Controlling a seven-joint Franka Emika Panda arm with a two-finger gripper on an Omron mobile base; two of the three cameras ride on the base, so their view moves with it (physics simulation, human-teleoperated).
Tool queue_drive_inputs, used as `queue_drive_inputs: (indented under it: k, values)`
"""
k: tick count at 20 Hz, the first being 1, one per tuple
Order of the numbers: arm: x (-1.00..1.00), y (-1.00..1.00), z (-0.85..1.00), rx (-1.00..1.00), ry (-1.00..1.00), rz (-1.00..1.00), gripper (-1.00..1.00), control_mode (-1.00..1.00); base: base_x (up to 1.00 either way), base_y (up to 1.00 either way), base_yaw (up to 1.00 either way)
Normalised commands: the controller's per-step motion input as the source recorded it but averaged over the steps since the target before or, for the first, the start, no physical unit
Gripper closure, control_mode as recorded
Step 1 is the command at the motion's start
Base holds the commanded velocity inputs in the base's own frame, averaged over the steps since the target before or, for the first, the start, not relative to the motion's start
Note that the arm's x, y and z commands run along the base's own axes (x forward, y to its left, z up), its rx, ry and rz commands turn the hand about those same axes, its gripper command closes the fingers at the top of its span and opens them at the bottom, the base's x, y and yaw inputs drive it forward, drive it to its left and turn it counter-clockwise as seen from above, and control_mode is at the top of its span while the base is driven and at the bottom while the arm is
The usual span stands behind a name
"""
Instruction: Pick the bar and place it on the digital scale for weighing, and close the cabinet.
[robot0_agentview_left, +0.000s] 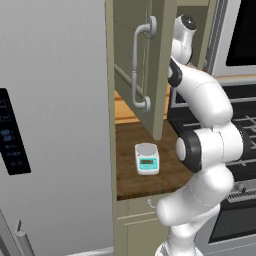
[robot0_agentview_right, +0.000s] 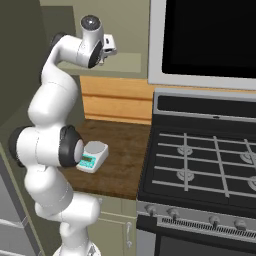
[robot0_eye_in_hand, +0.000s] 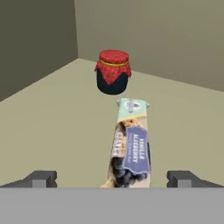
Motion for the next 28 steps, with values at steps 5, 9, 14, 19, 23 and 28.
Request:
queue_drive_inputs:
  k: [5,9,14,19,23,28]
  values:
    - [0.27,0.09,-0.20,0.00,0.00,0.00,-1.00,-1.00,0.00,0.00,0.00]
    - [0.34,0.00,-0.09,0.00,0.00,0.00,-1.00,-1.00,0.00,0.00,0.00]
    - [0.34,0.00,-0.05,0.00,0.00,0.00,-1.00,-1.00,0.00,0.00,0.00]
    - [0.26,0.00,-0.16,0.00,0.00,0.00,1.00,-1.00,0.00,0.00,0.00]
    - [0.02,0.00,-0.18,0.00,0.00,0.00,1.00,-1.00,0.00,0.00,0.00]
    - [-0.08,0.00,-0.17,0.00,0.00,0.00,1.00,-1.00,0.00,0.00,0.00]
